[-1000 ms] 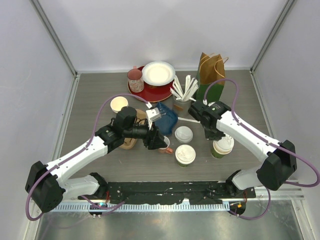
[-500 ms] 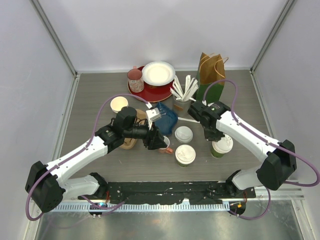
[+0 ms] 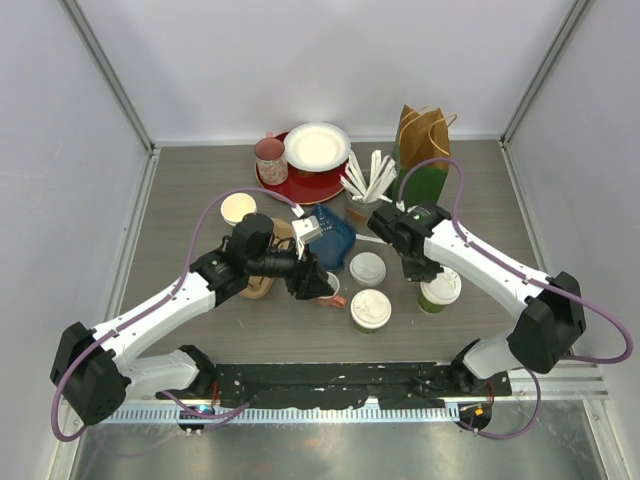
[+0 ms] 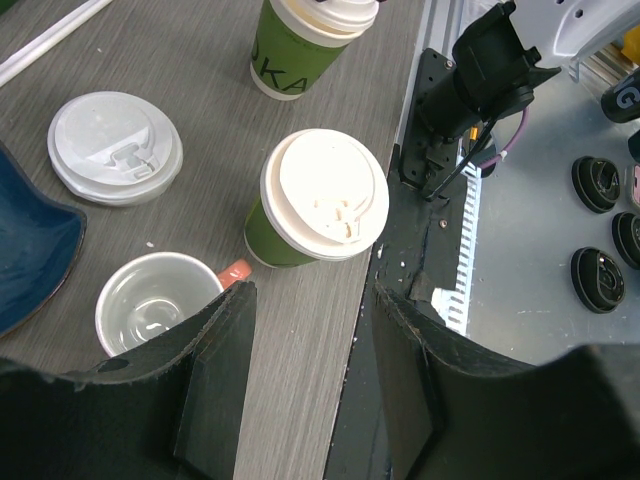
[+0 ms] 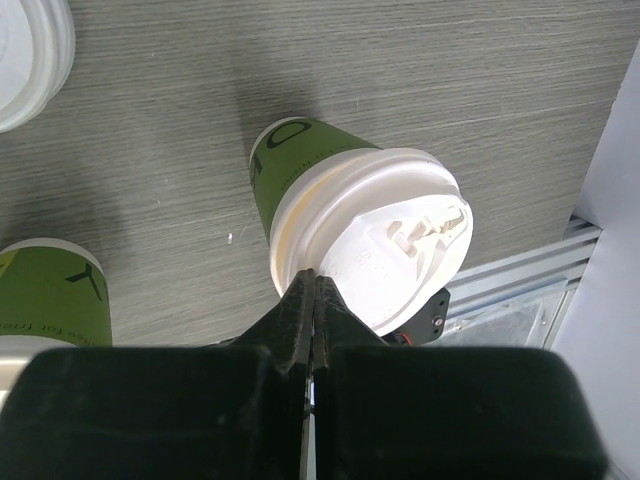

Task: Pack the takeout coffee

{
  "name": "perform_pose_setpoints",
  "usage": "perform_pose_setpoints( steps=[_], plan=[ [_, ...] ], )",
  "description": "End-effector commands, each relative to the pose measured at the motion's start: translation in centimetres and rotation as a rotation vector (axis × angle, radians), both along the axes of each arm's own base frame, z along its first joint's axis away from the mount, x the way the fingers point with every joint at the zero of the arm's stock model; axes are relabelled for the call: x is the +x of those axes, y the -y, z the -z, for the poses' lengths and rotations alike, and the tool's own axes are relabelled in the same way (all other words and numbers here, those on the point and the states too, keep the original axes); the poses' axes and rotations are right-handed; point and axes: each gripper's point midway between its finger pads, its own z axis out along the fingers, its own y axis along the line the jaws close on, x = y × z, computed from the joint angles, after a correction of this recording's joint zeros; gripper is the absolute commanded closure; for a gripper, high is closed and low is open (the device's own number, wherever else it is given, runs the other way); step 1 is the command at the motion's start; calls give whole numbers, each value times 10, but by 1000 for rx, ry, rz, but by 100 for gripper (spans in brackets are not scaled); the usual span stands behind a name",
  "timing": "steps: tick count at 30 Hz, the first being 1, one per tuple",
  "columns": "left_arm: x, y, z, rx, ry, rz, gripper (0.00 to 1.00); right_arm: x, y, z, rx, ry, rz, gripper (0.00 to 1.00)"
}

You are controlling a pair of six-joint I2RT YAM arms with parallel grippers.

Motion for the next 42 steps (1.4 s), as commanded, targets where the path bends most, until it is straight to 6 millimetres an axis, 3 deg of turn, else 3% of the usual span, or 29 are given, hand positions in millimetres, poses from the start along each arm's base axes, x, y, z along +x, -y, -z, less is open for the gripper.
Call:
perform_pose_setpoints(
  steps=[1, 22, 32, 42],
  plan=[
    [-1, 1, -14, -34, 41, 23, 47, -22, 23, -7, -151, -109, -14, 99],
    [-2, -1, -13, -31, 49, 23, 47, -15, 16, -14, -153, -55, -18, 99],
    [-1, -1, -11, -22, 46, 25, 46, -6, 12, -29, -150, 32, -36, 99],
    [-1, 0, -11, -23, 48, 26, 46, -15, 12, -15, -172, -37, -55, 99]
  ],
)
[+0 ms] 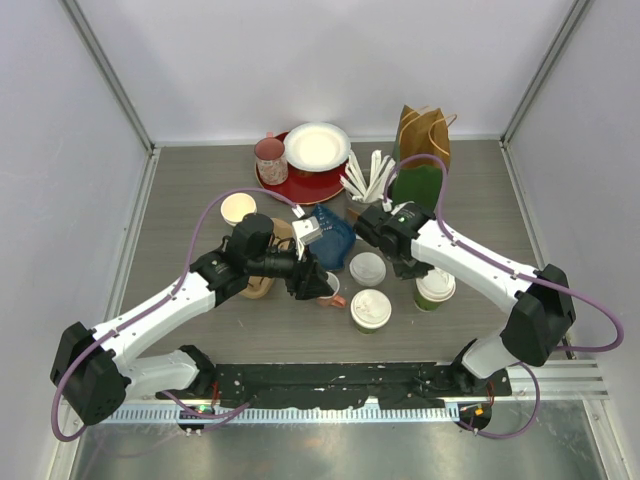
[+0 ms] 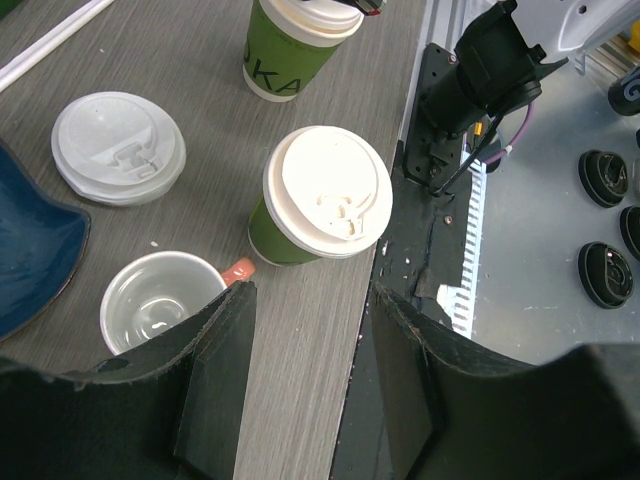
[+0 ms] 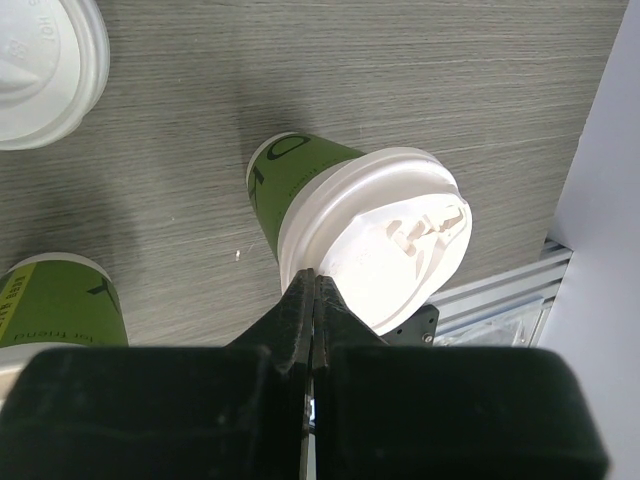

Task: Pack the takeout coffee

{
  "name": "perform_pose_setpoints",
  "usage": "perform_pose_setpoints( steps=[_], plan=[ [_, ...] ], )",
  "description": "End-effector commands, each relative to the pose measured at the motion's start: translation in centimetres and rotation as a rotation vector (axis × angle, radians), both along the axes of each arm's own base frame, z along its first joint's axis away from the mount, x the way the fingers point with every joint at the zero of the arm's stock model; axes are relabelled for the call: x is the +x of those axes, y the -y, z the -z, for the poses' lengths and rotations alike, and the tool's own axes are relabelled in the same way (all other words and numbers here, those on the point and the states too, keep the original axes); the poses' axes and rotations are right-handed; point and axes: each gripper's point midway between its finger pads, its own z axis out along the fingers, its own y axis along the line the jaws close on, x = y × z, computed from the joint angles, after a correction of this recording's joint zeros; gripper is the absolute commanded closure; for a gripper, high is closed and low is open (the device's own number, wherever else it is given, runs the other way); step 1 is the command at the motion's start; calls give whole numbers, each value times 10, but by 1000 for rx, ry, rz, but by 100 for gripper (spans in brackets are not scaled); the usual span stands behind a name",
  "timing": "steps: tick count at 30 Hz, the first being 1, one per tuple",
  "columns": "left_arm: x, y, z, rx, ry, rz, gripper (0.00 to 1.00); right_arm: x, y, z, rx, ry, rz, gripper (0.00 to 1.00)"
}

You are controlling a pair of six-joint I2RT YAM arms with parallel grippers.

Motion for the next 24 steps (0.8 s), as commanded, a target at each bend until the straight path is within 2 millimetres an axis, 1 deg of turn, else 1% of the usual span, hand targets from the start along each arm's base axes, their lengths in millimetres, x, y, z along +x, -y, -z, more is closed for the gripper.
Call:
perform_pose_setpoints(
  steps=[1, 7, 13, 19, 24],
  plan=[
    [-1, 0, -13, -30, 34, 18, 46, -26, 27, -11, -112, -87, 7, 99],
    [-2, 0, -13, -29, 34, 20, 47, -31, 31, -4, -132, -119, 5, 99],
    [-2, 0, -14, -32, 37, 18, 47, -28, 29, -5, -134, -117, 0, 99],
    [-1, -1, -13, -28, 36, 16, 46, -22, 29, -10, -149, -100, -20, 99],
    [0, -1, -13, -22, 36, 16, 47, -25, 34, -8, -169, -116, -30, 99]
  ],
)
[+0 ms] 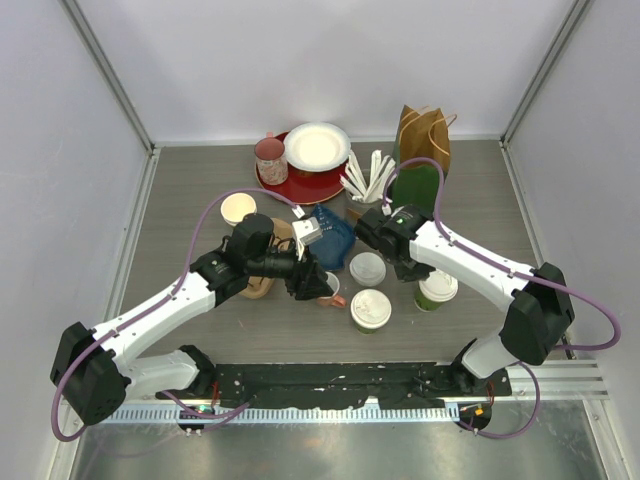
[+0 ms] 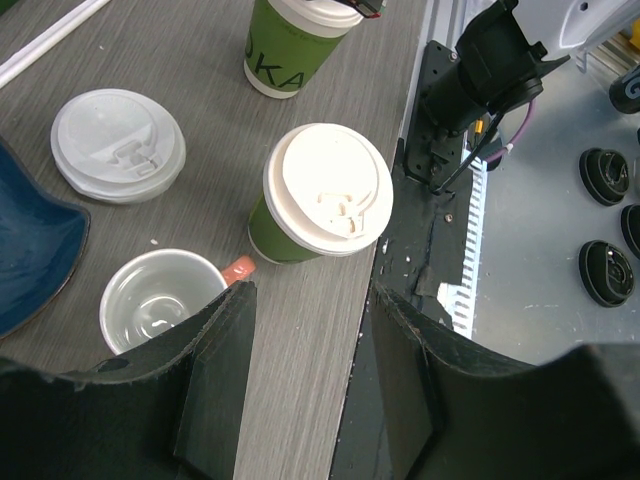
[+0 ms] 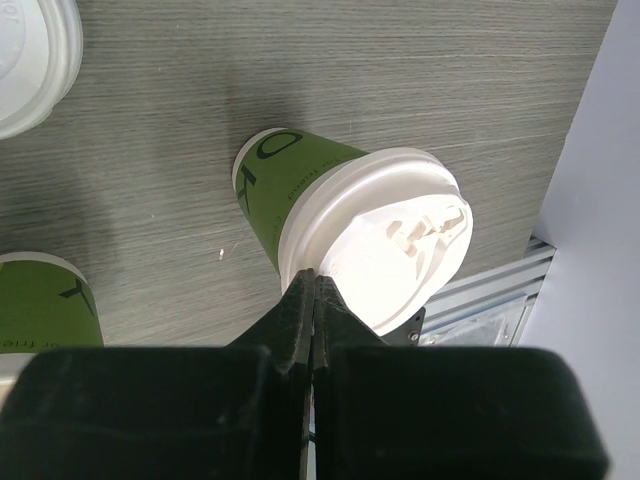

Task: Pack the takeout coffee

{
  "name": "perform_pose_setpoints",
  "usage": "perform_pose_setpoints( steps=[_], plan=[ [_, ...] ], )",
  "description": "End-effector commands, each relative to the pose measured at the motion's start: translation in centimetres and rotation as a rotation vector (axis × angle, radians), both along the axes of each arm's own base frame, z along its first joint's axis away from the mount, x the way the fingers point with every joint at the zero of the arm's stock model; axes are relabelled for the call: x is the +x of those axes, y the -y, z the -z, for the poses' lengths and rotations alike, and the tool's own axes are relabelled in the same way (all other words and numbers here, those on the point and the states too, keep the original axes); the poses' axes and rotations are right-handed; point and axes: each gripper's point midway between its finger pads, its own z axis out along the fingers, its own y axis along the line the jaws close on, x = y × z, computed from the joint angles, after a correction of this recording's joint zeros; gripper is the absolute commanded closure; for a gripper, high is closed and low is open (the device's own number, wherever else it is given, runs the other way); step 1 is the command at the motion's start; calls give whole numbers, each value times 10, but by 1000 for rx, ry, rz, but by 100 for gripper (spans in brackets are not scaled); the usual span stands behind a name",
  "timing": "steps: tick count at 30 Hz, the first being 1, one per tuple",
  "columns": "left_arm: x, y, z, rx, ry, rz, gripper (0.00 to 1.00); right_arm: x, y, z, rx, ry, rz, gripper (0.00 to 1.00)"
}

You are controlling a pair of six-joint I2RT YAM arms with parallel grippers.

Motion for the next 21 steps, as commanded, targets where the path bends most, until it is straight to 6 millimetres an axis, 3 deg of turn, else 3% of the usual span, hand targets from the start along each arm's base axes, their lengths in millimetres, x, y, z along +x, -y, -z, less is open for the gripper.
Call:
perform_pose_setpoints(
  steps=[1, 14, 21],
  plan=[
    [0, -1, -14, -26, 35, 16, 46, -22, 29, -14, -140, -89, -14, 99],
    [2, 1, -14, -26, 35, 15, 46, -34, 32, -4, -134, -145, -7, 99],
    [2, 1, -14, -27, 36, 15, 46, -30, 28, -7, -118, -130, -9, 96]
  ],
)
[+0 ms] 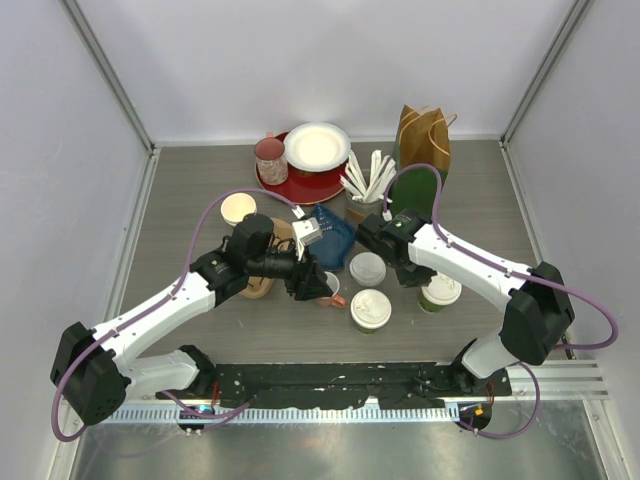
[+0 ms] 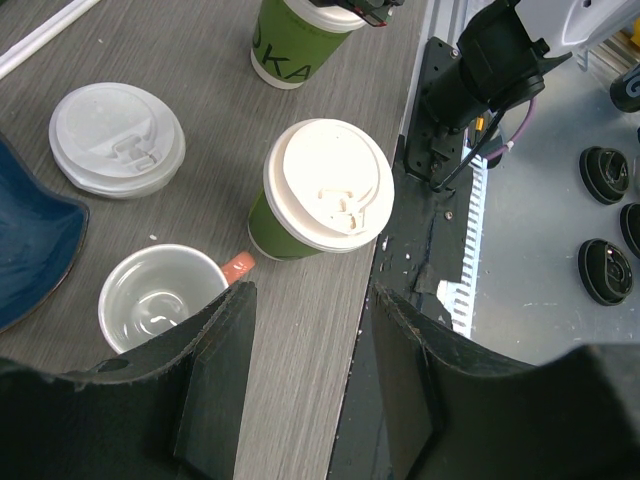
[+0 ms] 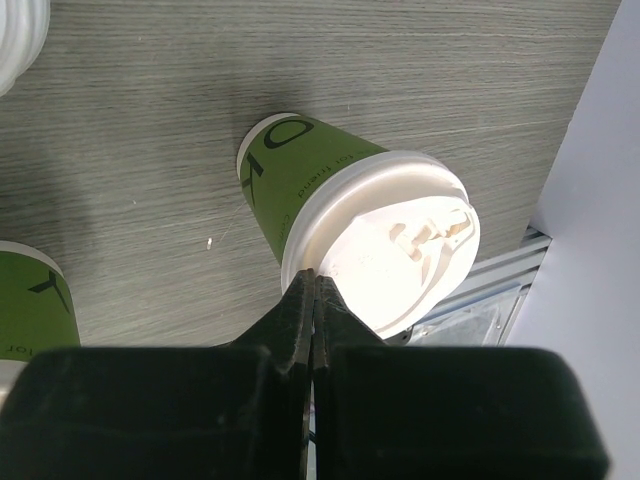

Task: Pack the takeout coffee

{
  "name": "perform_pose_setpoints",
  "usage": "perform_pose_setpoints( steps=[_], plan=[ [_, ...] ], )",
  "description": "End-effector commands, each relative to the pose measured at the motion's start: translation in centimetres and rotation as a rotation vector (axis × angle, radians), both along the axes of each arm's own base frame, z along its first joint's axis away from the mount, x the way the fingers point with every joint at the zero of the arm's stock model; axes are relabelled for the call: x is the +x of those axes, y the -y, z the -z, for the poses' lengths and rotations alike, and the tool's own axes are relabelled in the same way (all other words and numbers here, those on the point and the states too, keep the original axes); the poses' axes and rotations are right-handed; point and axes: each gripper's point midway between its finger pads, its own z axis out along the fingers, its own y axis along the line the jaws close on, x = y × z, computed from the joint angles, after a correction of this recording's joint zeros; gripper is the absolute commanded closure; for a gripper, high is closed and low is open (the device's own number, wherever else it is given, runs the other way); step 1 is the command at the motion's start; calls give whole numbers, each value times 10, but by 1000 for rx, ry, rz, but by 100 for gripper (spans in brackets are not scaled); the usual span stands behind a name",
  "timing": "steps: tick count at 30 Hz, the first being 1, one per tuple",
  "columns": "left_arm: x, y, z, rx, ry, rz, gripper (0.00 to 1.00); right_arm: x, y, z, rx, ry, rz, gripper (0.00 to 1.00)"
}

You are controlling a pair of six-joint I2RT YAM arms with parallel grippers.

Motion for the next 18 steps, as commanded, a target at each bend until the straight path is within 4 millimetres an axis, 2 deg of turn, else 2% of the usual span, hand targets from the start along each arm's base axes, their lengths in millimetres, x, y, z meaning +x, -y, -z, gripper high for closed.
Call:
perform_pose_setpoints(
  steps=[1, 2, 5, 8, 14, 18],
  plan=[
    [2, 2, -17, -37, 47, 18, 47, -20, 22, -17, -97, -83, -3, 94],
    [2, 2, -16, -37, 44, 19, 46, -20, 21, -18, -93, -83, -3, 91],
    [1, 1, -16, -36, 44, 19, 46, -20, 21, -18, -89, -78, 1, 69],
    [1, 1, -16, -37, 45, 19, 46, -19, 19, -21, -74, -65, 3, 59],
    [1, 1, -15, -36, 46, 20, 46, -16, 15, -27, -43, -38, 10, 52],
    [1, 1, -18, -40, 49, 21, 46, -6, 6, -44, 18, 36, 14, 45]
  ],
)
